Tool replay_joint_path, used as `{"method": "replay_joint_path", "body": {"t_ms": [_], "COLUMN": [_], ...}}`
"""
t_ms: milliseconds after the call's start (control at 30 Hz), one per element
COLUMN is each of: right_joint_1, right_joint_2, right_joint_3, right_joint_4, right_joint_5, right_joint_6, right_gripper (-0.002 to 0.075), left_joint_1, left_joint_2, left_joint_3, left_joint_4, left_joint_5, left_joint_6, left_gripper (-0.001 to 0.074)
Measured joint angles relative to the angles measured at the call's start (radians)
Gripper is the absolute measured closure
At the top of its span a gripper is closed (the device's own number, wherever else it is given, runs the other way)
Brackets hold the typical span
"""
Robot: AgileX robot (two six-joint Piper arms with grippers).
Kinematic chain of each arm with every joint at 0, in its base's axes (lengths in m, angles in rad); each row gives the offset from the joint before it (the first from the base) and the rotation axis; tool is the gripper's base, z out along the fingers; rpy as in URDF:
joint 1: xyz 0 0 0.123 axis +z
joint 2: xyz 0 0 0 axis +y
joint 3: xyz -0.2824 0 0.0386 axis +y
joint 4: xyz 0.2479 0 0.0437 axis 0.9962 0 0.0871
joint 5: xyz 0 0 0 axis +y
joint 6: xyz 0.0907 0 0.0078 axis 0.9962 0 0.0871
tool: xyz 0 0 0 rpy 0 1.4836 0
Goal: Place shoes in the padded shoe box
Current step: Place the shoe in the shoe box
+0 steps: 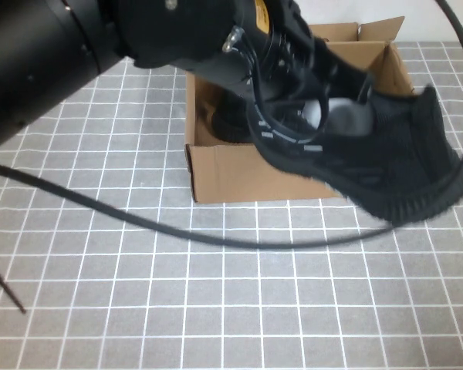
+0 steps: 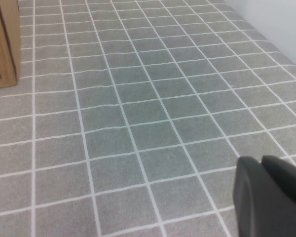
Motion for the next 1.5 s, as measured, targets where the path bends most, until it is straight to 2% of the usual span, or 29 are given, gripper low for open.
{"method": "replay_joint_path", "body": {"t_ms": [267, 600, 967, 1500], "right_joint_1": [0.000, 0.000, 0.000, 0.000], "right_joint_2": [0.000, -0.002, -0.004, -0.004], "right_joint_3": [0.000, 0.000, 0.000, 0.000], "right_joint_4": [0.000, 0.000, 0.000, 0.000], "right_joint_5": [0.000, 0.000, 0.000, 0.000], "right_joint_6": [0.000, 0.000, 0.000, 0.000], "right_gripper": [0.0734, 0.0734, 0.0732, 0.0734], "left_joint_1": [0.000, 0.002, 0.064, 0.068], "left_joint_2": [0.075, 0.170, 0.287, 0.399], "left_joint_3": [0.000, 0.000, -0.100, -0.109], "left_joint_4": [0.217, 0.638, 0.680, 0.652], "left_joint_5": [-0.191, -0.272, -0.312, -0.335], "left_joint_6": [-0.255, -0.723, -0.778, -0.788], "left_gripper": [0.0717, 0.0717, 0.0718, 0.0718]}}
